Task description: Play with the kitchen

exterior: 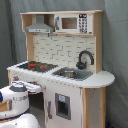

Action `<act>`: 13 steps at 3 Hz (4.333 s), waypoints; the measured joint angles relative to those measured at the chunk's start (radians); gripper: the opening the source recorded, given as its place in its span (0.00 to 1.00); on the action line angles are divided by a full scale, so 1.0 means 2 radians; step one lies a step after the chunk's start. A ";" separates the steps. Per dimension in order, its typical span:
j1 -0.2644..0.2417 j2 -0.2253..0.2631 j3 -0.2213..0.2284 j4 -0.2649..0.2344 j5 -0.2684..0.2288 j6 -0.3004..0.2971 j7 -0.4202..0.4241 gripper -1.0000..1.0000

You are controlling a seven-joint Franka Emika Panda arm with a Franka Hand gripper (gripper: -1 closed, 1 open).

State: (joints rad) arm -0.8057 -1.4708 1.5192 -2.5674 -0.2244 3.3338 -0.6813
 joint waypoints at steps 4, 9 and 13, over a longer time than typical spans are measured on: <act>-0.005 0.000 0.000 0.006 0.001 0.001 0.150 0.00; -0.006 0.001 0.000 0.006 0.006 0.006 0.412 0.00; 0.046 0.001 -0.014 -0.034 0.006 -0.011 0.408 1.00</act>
State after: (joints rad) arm -0.7142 -1.4690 1.4907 -2.6350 -0.2121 3.3111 0.1341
